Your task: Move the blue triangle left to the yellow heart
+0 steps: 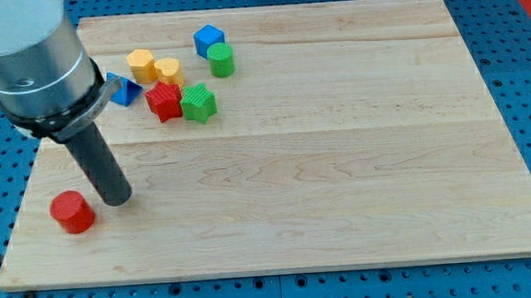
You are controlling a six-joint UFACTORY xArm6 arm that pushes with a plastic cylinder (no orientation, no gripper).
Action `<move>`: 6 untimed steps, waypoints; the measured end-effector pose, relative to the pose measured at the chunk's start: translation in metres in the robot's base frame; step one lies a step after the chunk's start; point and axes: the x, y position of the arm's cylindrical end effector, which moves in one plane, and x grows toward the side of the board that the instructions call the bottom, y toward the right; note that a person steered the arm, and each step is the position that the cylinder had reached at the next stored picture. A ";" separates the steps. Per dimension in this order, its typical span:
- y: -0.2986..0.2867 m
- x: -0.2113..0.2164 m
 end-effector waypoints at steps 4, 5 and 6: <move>-0.098 -0.089; -0.060 -0.139; -0.028 -0.195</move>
